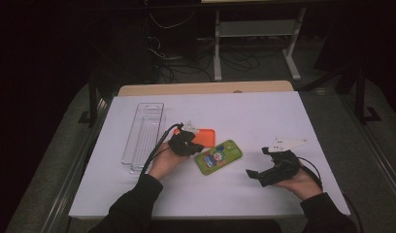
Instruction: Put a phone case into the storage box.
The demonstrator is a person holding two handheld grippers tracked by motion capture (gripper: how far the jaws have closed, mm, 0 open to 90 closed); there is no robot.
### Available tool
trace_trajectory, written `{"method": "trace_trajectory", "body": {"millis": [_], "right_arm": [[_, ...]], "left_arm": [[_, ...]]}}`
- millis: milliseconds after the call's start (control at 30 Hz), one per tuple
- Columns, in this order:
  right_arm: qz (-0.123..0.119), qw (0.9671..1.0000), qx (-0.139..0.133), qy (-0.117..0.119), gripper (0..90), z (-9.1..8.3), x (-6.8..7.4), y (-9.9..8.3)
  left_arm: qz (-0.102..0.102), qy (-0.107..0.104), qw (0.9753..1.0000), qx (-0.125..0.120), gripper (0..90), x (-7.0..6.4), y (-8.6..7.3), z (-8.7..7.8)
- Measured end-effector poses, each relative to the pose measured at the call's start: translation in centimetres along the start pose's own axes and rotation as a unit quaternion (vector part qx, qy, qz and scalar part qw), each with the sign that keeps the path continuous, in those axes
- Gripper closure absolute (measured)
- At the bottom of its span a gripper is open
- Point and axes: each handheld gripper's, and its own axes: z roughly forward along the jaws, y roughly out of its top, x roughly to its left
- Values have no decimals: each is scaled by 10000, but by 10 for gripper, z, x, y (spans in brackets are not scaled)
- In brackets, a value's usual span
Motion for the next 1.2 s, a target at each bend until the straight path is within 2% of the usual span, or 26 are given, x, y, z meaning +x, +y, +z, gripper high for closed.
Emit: {"method": "trace_trajectory", "body": {"millis": [333,433,567,667,700,767,933,1000,1167,1200], "right_arm": [[11,10000,-5,4,0,-1,0,0],[14,10000,6,4,0,-1,0,0],[15,10000,-8,2,0,-1,0,0],[12,10000,9,1,0,-1,0,0],[24,10000,6,-6,0,-1,1,1],[13,10000,0,-4,0,-1,0,1],[-1,10000,-14,-9,0,-2,0,1],[16,10000,-17,-15,0,-2,0,1],[30,10000,-29,-24,0,-2,0,1],[18,10000,-42,-23,0,-2,-1,1]], "left_arm": [[-57,39,9999,122,898,-2,-4,2],[-79,-101,9998,175,899,-5,-5,1],[65,-264,9992,283,898,-11,-5,1],[62,-371,9989,286,898,-17,-6,3],[-9,-415,9989,227,899,-20,-6,4],[104,-472,9984,285,898,-23,-5,5],[140,-669,9974,236,898,-36,-2,11],[266,-728,9966,297,899,-40,0,13],[289,-911,9952,220,899,-53,5,23],[364,-928,9947,233,899,-56,7,25]]}}
